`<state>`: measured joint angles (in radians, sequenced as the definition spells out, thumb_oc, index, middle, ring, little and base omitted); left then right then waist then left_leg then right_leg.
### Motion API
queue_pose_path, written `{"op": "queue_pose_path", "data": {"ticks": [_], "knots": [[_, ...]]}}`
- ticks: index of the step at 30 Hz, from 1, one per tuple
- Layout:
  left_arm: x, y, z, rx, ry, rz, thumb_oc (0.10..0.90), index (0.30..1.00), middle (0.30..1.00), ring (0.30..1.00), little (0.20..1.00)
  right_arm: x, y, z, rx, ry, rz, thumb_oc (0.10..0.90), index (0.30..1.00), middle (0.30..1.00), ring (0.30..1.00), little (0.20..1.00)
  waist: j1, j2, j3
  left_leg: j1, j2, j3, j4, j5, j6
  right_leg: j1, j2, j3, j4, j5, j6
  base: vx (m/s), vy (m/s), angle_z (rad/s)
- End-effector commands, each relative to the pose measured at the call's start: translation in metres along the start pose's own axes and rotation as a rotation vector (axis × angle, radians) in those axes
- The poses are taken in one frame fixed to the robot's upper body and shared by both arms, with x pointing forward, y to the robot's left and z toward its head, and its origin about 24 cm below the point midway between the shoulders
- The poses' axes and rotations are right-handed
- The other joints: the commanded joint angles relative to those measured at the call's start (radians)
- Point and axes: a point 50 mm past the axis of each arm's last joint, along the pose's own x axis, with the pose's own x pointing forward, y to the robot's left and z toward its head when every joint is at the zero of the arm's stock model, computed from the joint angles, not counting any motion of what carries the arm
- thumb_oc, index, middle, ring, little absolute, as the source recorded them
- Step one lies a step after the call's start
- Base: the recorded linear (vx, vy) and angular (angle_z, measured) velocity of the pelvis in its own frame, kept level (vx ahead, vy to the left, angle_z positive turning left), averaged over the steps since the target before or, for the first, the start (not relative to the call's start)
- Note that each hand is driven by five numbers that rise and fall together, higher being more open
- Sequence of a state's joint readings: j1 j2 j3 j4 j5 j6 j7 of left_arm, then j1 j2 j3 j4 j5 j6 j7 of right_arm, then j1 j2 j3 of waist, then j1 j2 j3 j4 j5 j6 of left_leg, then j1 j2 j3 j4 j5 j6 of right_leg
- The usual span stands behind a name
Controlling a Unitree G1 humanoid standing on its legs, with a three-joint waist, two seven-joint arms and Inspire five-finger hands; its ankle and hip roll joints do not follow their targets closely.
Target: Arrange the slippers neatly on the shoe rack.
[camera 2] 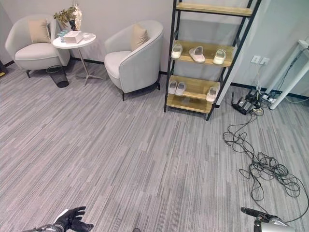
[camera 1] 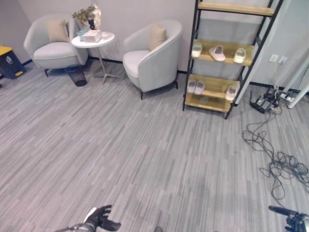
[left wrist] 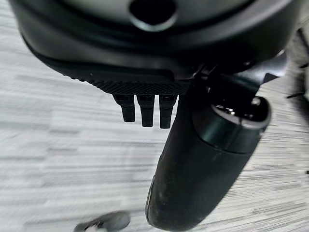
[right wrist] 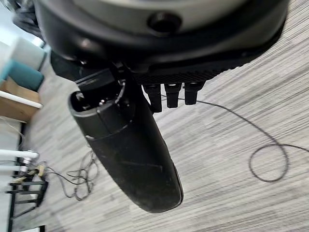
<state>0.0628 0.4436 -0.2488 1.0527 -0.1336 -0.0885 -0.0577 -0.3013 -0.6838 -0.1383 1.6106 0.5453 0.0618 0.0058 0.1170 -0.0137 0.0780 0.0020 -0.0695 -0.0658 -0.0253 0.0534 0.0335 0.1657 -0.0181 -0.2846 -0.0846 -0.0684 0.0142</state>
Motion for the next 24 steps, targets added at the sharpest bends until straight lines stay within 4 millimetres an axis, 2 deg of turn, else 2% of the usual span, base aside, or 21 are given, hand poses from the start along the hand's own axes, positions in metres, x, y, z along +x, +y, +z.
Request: {"op": "queue_pose_path", "data": {"ticks": [1, 3, 4, 5, 7, 12, 17, 19, 20, 21, 22, 23, 24], "knots": [[0.009, -0.008, 0.022, -0.051, -0.053, 0.003, 0.800, 0.900, 0.900, 0.900, 0.900, 0.000, 0.009, 0.000, -0.013, -0.027, 0.024, 0.800, 0.900, 0.900, 0.900, 0.900, -0.004, 0.030, -0.008, 0.026, 0.075, 0.004, 0.104, -0.124, -0.087, -0.087, -0.028, 0.019, 0.150, -0.072, 0.043, 0.04, -0.006, -0.09], [0.011, -0.012, 0.018, -0.073, -0.019, 0.018, 0.800, 0.900, 0.900, 0.900, 0.900, 0.002, 0.009, -0.038, -0.060, 0.056, 0.031, 0.800, 0.900, 0.900, 0.900, 0.900, -0.025, 0.034, -0.008, 0.033, 0.076, 0.014, 0.098, -0.126, -0.086, -0.086, -0.027, 0.024, 0.147, -0.070, 0.041, 0.06, -0.016, -0.16], [0.011, -0.012, 0.018, -0.073, -0.019, 0.018, 0.800, 0.900, 0.900, 0.900, 0.900, 0.002, 0.009, -0.038, -0.060, 0.056, 0.031, 0.800, 0.900, 0.900, 0.900, 0.900, -0.025, 0.034, -0.008, 0.034, 0.076, 0.014, 0.098, -0.126, -0.086, -0.086, -0.027, 0.024, 0.147, -0.070, 0.041, 0.05, -0.014, -0.15], [0.012, -0.014, 0.017, -0.089, -0.007, 0.025, 0.800, 0.900, 0.900, 0.900, 0.900, 0.001, 0.009, -0.059, -0.079, 0.099, 0.037, 0.800, 0.900, 0.900, 0.900, 0.900, -0.039, 0.038, -0.007, 0.037, 0.077, 0.020, 0.093, -0.126, -0.085, -0.086, -0.025, 0.027, 0.146, -0.070, 0.040, 0.04, -0.004, -0.10], [0.013, -0.020, 0.015, -0.108, 0.009, 0.028, 0.800, 0.900, 0.900, 0.900, 0.900, -0.002, 0.021, -0.097, -0.149, 0.157, 0.088, 0.800, 0.900, 0.900, 0.900, 0.900, -0.068, 0.045, -0.005, 0.050, 0.080, 0.033, 0.080, -0.126, -0.083, -0.084, -0.021, 0.035, 0.145, -0.071, 0.039, 0.07, -0.001, -0.06], [0.014, -0.029, 0.020, -0.083, -0.003, 0.010, 0.800, 0.900, 0.900, 0.900, 0.900, -0.005, 0.025, -0.114, -0.228, 0.171, 0.119, 0.800, 0.900, 0.900, 0.900, 0.900, -0.091, 0.050, -0.003, 0.060, 0.080, 0.045, 0.074, -0.131, -0.081, -0.085, -0.022, 0.044, 0.147, -0.069, 0.039, 0.03, 0.009, -0.12], [0.016, -0.040, 0.031, -0.052, -0.049, -0.026, 0.800, 0.900, 0.900, 0.900, 0.900, -0.005, 0.026, -0.115, -0.241, 0.158, 0.127, 0.800, 0.900, 0.900, 0.900, 0.900, -0.101, 0.050, -0.003, 0.066, 0.079, 0.054, 0.077, -0.138, -0.079, -0.082, -0.024, 0.048, 0.147, -0.068, 0.040, 0.02, 0.011, -0.13], [0.017, -0.044, 0.042, -0.010, -0.089, -0.045, 0.800, 0.900, 0.900, 0.900, 0.900, -0.005, 0.035, -0.113, -0.264, 0.142, 0.157, 0.800, 0.900, 0.900, 0.900, 0.900, -0.108, 0.049, 0.003, 0.057, 0.078, 0.058, 0.096, -0.138, -0.083, -0.085, -0.026, 0.057, 0.148, -0.067, 0.041, -0.05, -0.029, 0.00], [0.018, -0.041, 0.058, 0.016, -0.144, -0.039, 0.800, 0.900, 0.900, 0.900, 0.900, -0.005, 0.051, -0.104, -0.331, 0.109, 0.203, 0.800, 0.900, 0.900, 0.900, 0.900, -0.104, 0.041, 0.034, -0.014, 0.080, 0.059, 0.226, -0.136, -0.105, -0.108, -0.026, 0.080, 0.167, -0.083, 0.024, -0.13, -0.114, 0.06], [0.018, -0.041, 0.061, 0.032, -0.162, -0.040, 0.800, 0.900, 0.900, 0.900, 0.900, -0.006, 0.058, -0.102, -0.364, 0.093, 0.224, 0.800, 0.900, 0.900, 0.900, 0.900, -0.100, 0.036, 0.050, -0.057, 0.088, 0.064, 0.318, -0.115, -0.120, -0.110, -0.022, 0.090, 0.176, -0.091, 0.011, -0.11, -0.163, 0.07], [0.017, -0.042, 0.065, 0.032, -0.181, -0.048, 0.800, 0.900, 0.900, 0.900, 0.900, -0.006, 0.064, -0.098, -0.375, 0.078, 0.244, 0.800, 0.900, 0.900, 0.900, 0.900, -0.094, 0.031, 0.064, -0.091, 0.103, 0.069, 0.403, -0.076, -0.128, -0.103, -0.021, 0.099, 0.177, -0.095, 0.002, -0.05, -0.186, 0.03], [0.017, -0.040, 0.072, 0.037, -0.209, -0.049, 0.800, 0.900, 0.900, 0.900, 0.900, -0.008, 0.075, -0.096, -0.365, 0.053, 0.277, 0.800, 0.900, 0.900, 0.900, 0.900, -0.090, 0.025, 0.089, -0.172, 0.138, 0.081, 0.556, -0.007, -0.140, -0.095, -0.017, 0.099, 0.180, -0.091, -0.013, 0.00, -0.231, -0.14], [0.016, -0.042, 0.079, 0.048, -0.245, -0.057, 0.800, 0.900, 0.900, 0.900, 0.900, -0.010, 0.087, -0.096, -0.373, 0.042, 0.315, 0.800, 0.900, 0.900, 0.900, 0.900, -0.080, 0.021, 0.111, -0.229, 0.161, 0.103, 0.670, 0.038, -0.128, -0.081, -0.011, 0.106, 0.179, -0.092, -0.028, 0.03, -0.269, -0.20]]}}
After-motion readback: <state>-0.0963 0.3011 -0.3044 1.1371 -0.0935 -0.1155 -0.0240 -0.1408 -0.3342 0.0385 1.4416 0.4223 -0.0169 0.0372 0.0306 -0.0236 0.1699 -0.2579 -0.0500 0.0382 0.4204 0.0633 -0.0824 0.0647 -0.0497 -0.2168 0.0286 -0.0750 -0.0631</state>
